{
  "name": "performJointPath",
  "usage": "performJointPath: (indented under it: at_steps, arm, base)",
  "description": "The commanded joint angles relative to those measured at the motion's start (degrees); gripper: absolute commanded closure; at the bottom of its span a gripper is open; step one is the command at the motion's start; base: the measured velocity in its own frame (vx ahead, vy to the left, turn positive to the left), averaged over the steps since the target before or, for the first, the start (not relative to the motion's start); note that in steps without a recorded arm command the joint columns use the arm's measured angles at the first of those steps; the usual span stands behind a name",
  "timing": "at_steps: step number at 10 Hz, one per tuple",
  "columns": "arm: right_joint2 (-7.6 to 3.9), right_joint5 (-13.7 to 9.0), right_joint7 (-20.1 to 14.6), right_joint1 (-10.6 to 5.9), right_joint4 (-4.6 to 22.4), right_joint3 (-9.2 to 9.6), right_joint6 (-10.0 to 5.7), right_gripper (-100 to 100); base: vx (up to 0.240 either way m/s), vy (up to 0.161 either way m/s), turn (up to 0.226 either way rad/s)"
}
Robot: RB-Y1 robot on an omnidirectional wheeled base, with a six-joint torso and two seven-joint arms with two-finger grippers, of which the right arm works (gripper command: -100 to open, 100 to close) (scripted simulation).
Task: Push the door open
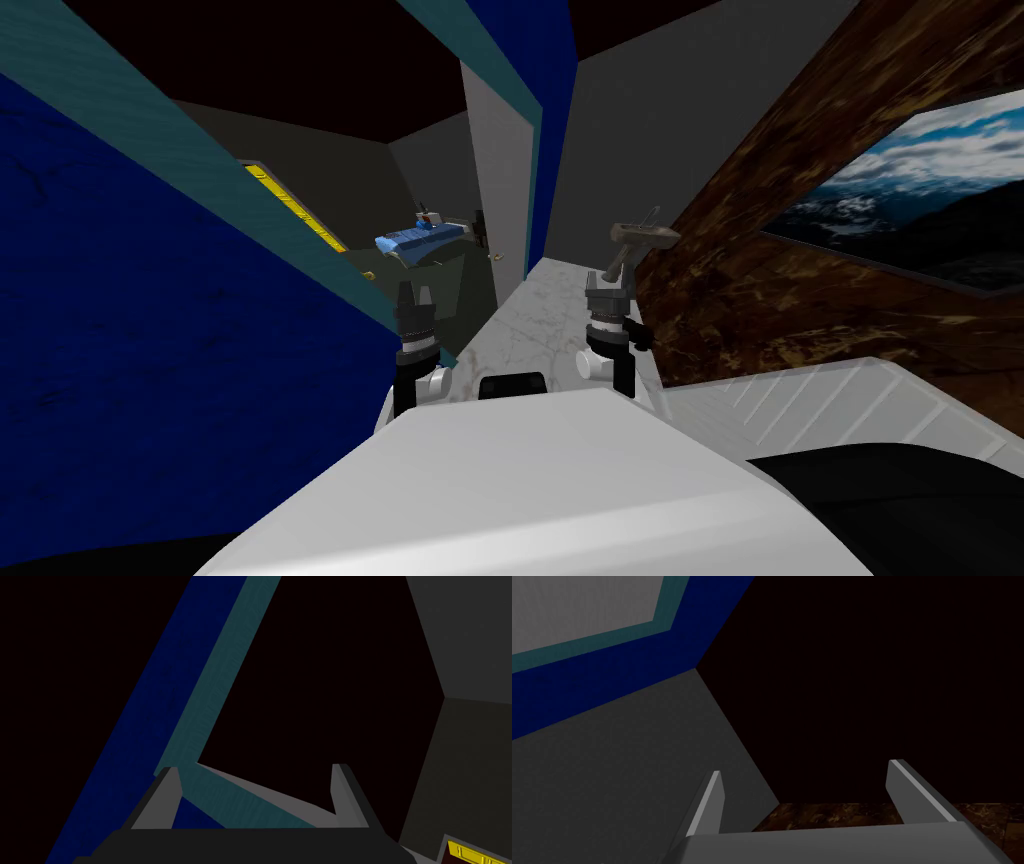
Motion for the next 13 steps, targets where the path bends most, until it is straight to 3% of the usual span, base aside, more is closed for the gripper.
performJointPath:
  at_steps: [1, 13]
  arm:
    - [-0.62, 0.05, -0.03, -0.72, 1.75, 1.04, -0.25, -100]
    - [-3.62, 0.4, -0.25, -6.3, 15.34, 9.15, -2.23, -100]
  base:
    - [0.173, 0.02, -0.003]
    - [0.156, -0.03, 0.014]
